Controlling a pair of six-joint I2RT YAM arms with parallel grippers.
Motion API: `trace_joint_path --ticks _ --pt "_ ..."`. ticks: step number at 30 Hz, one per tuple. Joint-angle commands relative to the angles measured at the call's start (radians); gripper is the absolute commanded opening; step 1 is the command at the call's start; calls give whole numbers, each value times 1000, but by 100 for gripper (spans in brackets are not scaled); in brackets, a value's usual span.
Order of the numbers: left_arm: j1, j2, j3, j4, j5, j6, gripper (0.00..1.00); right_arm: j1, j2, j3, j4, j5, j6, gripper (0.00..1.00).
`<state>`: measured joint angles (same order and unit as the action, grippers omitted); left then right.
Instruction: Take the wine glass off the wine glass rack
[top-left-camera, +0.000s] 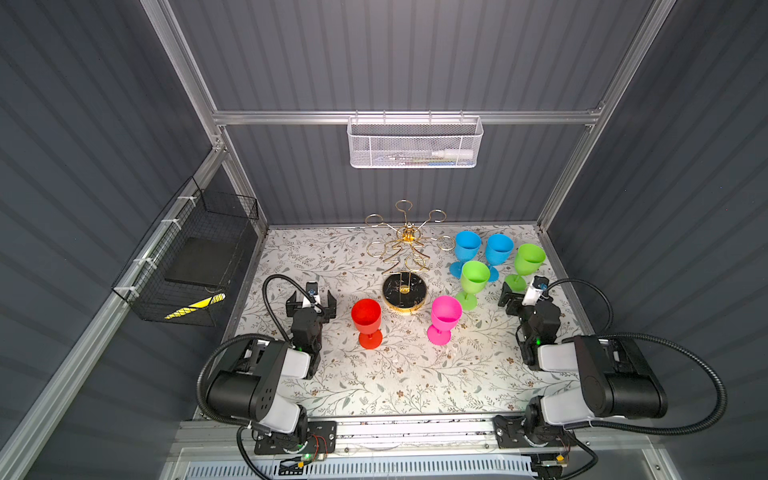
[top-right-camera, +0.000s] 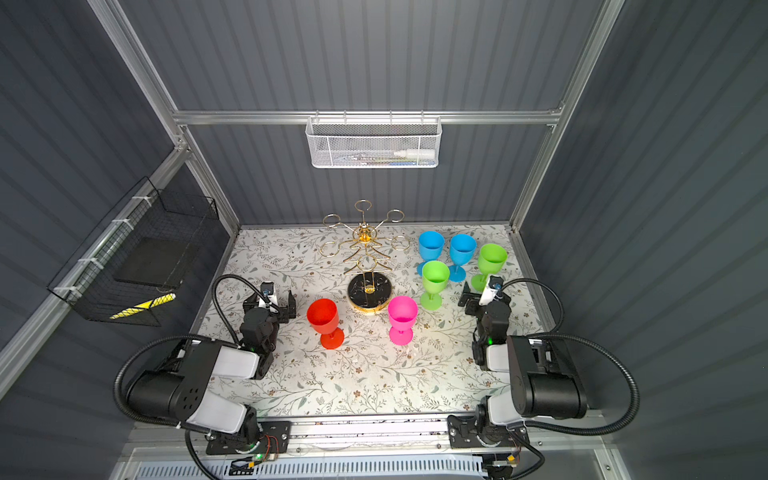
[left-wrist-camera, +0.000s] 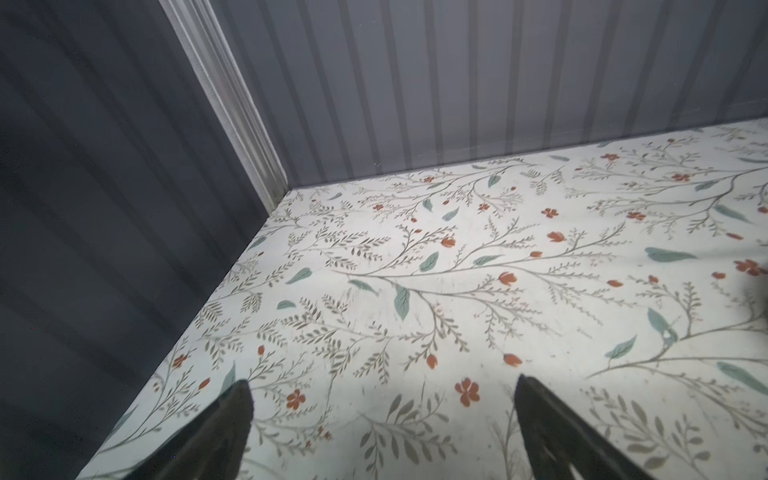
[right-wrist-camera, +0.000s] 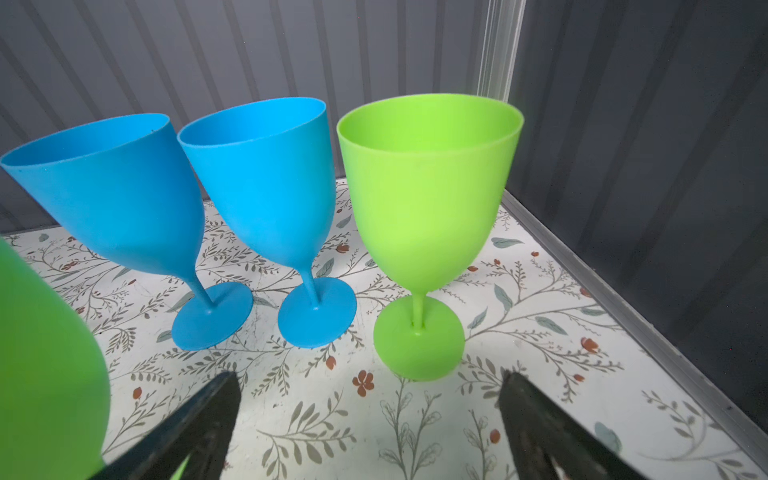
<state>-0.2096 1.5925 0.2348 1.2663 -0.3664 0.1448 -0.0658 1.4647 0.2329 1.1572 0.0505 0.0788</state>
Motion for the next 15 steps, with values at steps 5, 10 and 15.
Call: trace_joint_path --ticks 5,10,15 --pt "7 159 49 69 31 -3 100 -2 -6 -10 10 -8 -2 99" --pt "7 155 45 72 20 -15 100 -2 -6 -6 3 -12 -4 99" --pt "7 148 78 0 -13 -27 100 -2 -9 15 -45 -12 -5 99"
